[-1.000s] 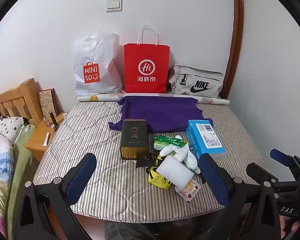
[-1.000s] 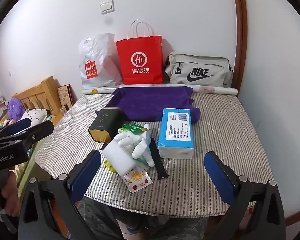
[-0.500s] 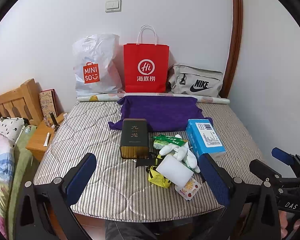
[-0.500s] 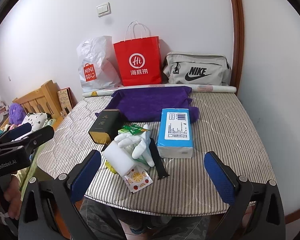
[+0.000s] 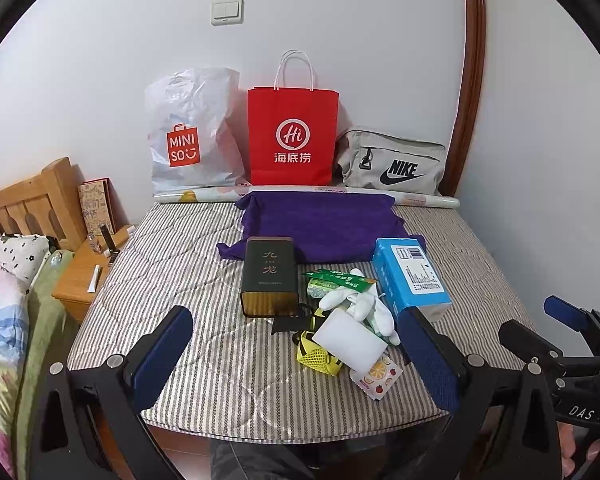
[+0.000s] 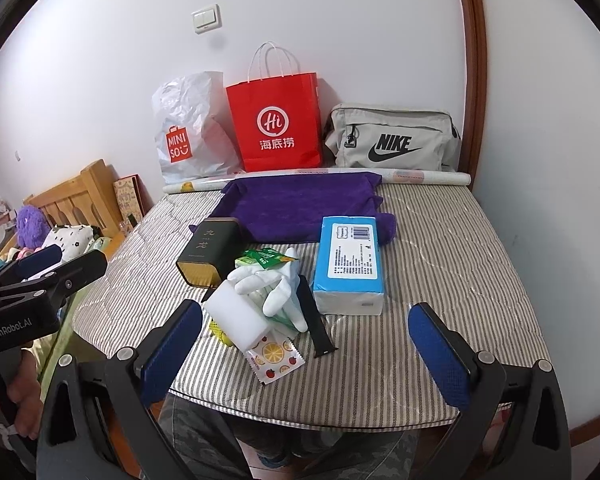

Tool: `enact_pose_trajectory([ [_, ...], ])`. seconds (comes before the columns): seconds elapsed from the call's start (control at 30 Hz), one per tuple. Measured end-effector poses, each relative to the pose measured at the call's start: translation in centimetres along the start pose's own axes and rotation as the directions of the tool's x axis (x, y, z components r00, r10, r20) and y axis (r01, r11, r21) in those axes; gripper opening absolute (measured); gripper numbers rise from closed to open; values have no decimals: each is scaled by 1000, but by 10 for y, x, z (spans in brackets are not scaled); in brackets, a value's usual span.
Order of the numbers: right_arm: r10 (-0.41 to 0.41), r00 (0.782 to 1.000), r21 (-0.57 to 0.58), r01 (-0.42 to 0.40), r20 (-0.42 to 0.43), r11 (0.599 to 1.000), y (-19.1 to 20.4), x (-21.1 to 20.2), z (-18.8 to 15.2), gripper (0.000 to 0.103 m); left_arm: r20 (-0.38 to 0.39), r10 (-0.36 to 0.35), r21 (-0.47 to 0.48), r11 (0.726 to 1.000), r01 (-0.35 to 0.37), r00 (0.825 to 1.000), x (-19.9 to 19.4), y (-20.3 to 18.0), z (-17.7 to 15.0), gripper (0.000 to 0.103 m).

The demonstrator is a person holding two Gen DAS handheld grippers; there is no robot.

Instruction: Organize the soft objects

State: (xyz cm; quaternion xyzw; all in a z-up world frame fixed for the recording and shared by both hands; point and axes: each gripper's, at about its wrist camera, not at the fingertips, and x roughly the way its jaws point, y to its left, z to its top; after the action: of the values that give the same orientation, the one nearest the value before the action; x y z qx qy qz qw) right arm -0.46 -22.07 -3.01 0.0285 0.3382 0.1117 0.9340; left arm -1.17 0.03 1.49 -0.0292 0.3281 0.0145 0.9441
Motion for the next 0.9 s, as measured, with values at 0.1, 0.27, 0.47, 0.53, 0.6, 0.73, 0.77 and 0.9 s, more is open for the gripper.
enact_pose_trajectory([
  [0.1,-6,1000,-6,6,3,1000,1,-1,-1,102,2,3,4,1000,-3,1000,0,0,-1,103],
  [0.27,-3,1000,-6,3,-1,1000,3,-2,-1,102,1,0,3,1000,0,1000,0,0,-1,103],
  [0.47,-5,1000,-6,5,-5,1000,6,-2,0,102,0,-2,4,1000,2,1000,-2,0,-2,103],
  [0.53,-5,1000,-9,5,-6,1000,6,-2,0,102,0,-4,3,1000,4,1000,-2,1,-2,103],
  [0.6,-5,1000,-7,5,-7,1000,6,-2,0,102,1,-1,2,1000,1,1000,-2,0,-2,103],
  [0.73,-4,1000,-5,4,-7,1000,6,-1,0,102,1,-2,2,1000,2,1000,-2,0,-2,103],
  [0.77,-5,1000,-5,5,-7,1000,6,-1,0,102,0,-1,2,1000,1,1000,-2,0,-2,103],
  [0.9,-12,1000,-3,12,-5,1000,5,-1,0,102,-3,1,3,1000,-1,1000,1,1,-3,103],
])
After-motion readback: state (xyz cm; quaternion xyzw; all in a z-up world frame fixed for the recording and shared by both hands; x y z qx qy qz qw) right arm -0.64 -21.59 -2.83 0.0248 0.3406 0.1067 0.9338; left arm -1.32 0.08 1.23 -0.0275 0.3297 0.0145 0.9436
